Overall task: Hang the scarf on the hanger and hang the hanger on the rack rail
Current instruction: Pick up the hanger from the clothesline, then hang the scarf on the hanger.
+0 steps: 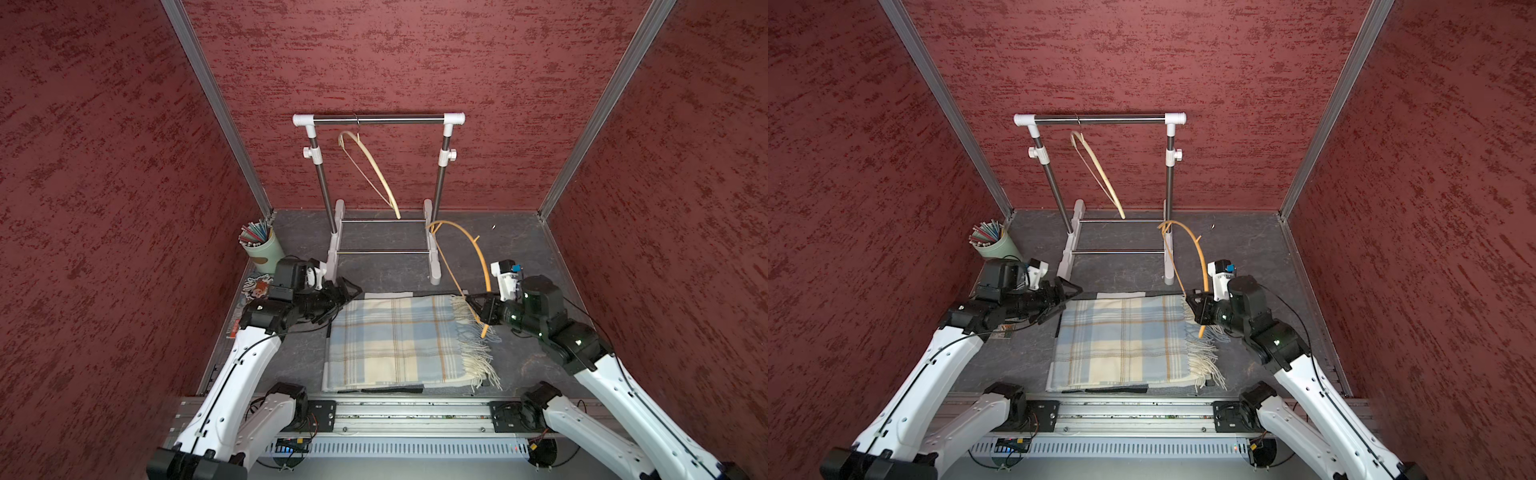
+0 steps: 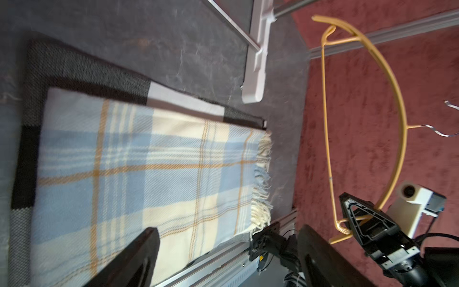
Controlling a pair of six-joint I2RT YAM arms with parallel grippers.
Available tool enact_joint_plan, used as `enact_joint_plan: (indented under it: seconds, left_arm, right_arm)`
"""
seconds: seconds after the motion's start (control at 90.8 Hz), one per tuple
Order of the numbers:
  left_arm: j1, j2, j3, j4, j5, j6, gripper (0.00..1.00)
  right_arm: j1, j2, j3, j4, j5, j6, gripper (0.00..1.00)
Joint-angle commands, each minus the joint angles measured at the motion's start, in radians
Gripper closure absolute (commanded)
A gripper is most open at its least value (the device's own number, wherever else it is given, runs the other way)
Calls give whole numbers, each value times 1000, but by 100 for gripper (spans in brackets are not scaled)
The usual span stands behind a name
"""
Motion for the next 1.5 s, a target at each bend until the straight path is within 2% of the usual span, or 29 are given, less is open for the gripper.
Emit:
enact_joint_plan:
  seconds: [0.0,0.209,0.364,0.496,0.606,0.793,0.937,0.981,1.091,1.135,1.19,1.256,1.333,1.388,1.487]
  left_arm:
    - [-84,4,-66,-71,-267,-105,10]
    - [-256,-81,-169,-132,-505,-281,8]
    - [-272,-110,-192,-177,-610,-311,8]
    - [-263,-37,-220,-122,-591,-293,9]
    - [-261,35,-246,-54,-560,-279,15]
    - [-245,98,-271,39,-515,-246,30]
    - [-223,136,-278,83,-473,-220,49]
    - [-222,140,-274,82,-469,-213,52]
    - [-213,149,-256,55,-488,-194,50]
    - [-208,147,-250,37,-502,-187,45]
    - [-200,136,-245,6,-527,-188,33]
    - [-189,108,-252,-9,-550,-202,27]
    - [-169,84,-280,6,-539,-215,26]
    - [-152,87,-296,30,-504,-213,30]
    - [-148,113,-321,63,-477,-214,31]
  right_arm:
    - [120,20,-76,134,35,130,100]
    - [386,219,-123,331,229,185,100]
    - [502,348,-133,460,318,245,100]
    - [590,443,-120,482,378,300,100]
    - [643,500,-126,497,396,345,100]
    - [692,550,-129,509,381,366,100]
    - [693,560,-125,505,372,361,100]
    - [693,563,-122,500,368,359,100]
    - [693,574,-126,505,355,369,100]
    - [693,576,-128,505,353,372,100]
    - [693,574,-129,500,352,376,100]
    - [693,576,-128,487,355,374,100]
    - [697,586,-123,464,353,371,100]
    - [701,598,-127,459,347,368,100]
    - [710,603,-140,461,327,365,100]
